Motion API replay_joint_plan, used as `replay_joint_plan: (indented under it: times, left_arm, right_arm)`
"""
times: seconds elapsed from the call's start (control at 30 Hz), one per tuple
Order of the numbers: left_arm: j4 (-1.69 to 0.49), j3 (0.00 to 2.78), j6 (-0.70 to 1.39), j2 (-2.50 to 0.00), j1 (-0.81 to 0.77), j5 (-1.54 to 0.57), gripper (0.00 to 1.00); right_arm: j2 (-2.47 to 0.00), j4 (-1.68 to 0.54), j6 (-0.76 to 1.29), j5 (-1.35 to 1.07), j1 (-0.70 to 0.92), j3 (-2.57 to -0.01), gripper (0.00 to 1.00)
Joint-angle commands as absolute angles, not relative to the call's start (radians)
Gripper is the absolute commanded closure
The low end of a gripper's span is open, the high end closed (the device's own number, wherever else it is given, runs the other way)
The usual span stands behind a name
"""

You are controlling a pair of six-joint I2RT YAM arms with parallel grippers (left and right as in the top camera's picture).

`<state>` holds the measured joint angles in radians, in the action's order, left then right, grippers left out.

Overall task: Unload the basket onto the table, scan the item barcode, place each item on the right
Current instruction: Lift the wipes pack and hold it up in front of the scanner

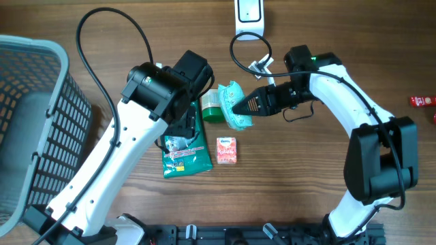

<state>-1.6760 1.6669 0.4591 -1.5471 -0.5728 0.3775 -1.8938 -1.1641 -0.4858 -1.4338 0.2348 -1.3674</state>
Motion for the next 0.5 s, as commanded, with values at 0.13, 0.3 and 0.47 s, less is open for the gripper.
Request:
replay_joint_plan:
  times: [0.13,0.3,0.47]
  left_arm:
    - [-1.676,1.665,0.476,-1.531,-0.569,0.394,0.00]
    - [-1.676,1.665,0.476,-1.531,-0.569,0.394,0.00]
    - [-1.676,1.665,0.476,-1.531,-0.569,0.394,0.00]
  right_arm:
    - [-1.870,-1.165,-0.524,-1.487,0.234,-1.366,0.96]
    - [-1.870,-1.165,-0.524,-1.489,0.234,-1.367,0.96]
    - [-1.870,-1.168,-0.524,-1.496,0.234,-1.366,0.96]
